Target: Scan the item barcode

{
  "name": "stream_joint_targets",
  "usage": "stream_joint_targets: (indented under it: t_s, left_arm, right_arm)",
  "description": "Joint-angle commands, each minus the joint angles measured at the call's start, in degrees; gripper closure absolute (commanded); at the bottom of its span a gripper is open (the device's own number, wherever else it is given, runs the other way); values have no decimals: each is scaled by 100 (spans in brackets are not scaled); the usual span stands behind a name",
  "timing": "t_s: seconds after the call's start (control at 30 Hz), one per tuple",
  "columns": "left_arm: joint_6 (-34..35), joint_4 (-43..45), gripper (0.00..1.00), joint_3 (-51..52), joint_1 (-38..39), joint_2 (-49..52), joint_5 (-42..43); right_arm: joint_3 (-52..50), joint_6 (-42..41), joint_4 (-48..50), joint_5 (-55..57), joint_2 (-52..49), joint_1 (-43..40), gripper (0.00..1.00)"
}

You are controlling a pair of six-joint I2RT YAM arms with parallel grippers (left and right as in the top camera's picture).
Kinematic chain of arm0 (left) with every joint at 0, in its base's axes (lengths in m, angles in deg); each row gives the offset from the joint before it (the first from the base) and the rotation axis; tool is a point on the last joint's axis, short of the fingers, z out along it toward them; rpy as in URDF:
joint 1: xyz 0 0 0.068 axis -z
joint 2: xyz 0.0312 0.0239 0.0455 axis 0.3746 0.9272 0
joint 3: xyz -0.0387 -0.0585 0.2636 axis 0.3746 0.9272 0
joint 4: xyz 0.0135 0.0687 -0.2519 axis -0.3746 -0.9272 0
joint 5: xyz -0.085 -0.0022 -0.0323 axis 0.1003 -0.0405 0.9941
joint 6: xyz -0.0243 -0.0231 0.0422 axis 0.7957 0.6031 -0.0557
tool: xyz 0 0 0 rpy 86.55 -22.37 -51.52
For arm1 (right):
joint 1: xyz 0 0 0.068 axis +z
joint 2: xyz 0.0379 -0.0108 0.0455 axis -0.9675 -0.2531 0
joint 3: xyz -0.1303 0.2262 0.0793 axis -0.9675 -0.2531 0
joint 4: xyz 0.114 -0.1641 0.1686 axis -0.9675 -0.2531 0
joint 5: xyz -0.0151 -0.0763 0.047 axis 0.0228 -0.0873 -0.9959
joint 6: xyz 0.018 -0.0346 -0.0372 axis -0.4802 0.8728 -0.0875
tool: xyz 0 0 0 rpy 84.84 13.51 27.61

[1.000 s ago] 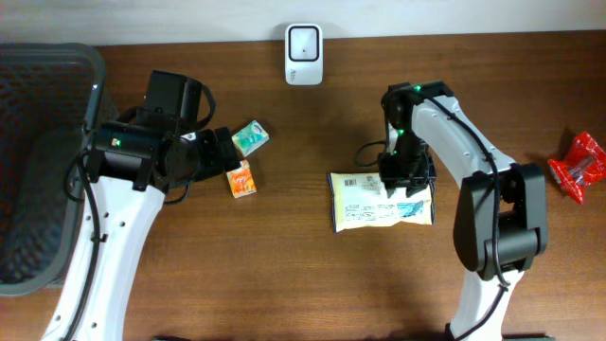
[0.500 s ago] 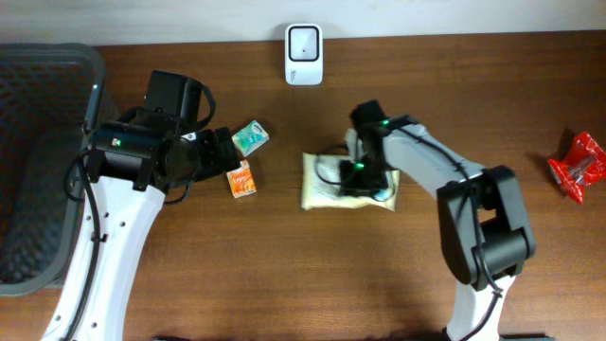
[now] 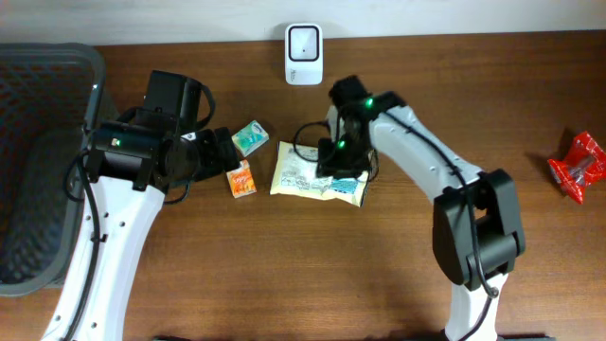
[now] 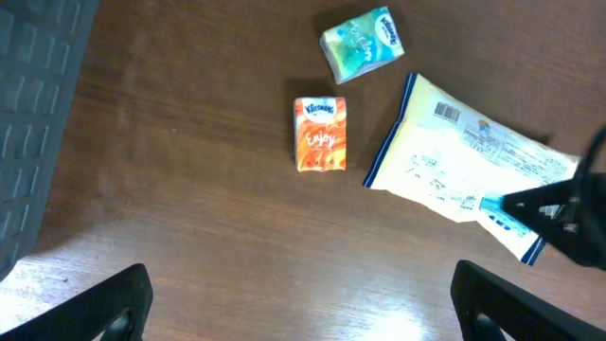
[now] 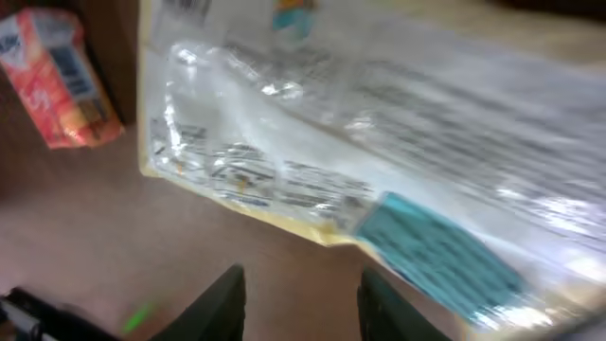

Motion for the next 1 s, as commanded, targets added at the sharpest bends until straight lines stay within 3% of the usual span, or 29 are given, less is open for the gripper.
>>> stream_joint_targets:
  t_s: [0.0, 0.17, 0.3, 0.47, 0.53, 0.57, 0.67, 0.73, 0.83, 0.97]
  left_arm:
    - [72, 2, 1, 7, 7, 9, -20]
    - [72, 4, 1, 7, 7, 9, -20]
    - [72, 4, 1, 7, 7, 9, -20]
    - [72, 4, 1, 7, 7, 9, -20]
    - [72, 4, 1, 7, 7, 9, -20]
    - [72, 2, 1, 7, 7, 9, -20]
    - [72, 4, 1, 7, 7, 9, -20]
    - [72, 4, 1, 7, 7, 9, -20]
    - [72, 4, 1, 7, 7, 9, -20]
    - [72, 4, 1, 7, 7, 9, -20]
  right_arm:
    - [83, 160, -210, 887, -26, -63, 62]
    - [-282, -44, 470, 940, -90, 11, 82]
    - [-911, -151, 1436, 1038, -96, 55, 81]
    - [-1296, -417, 1821, 2354, -101, 42, 80]
    - [-1132, -214, 1707, 2420, -66, -13, 72]
    - [-898, -72, 1478, 2422, -33, -48, 62]
    - [-57, 76, 702, 2420, -22, -142, 47]
    - [632, 76, 79, 2420, -22, -216, 23]
    - [1541, 74, -782, 2415, -22, -308, 0]
    - [2321, 79, -1899, 1965, -22, -404, 1]
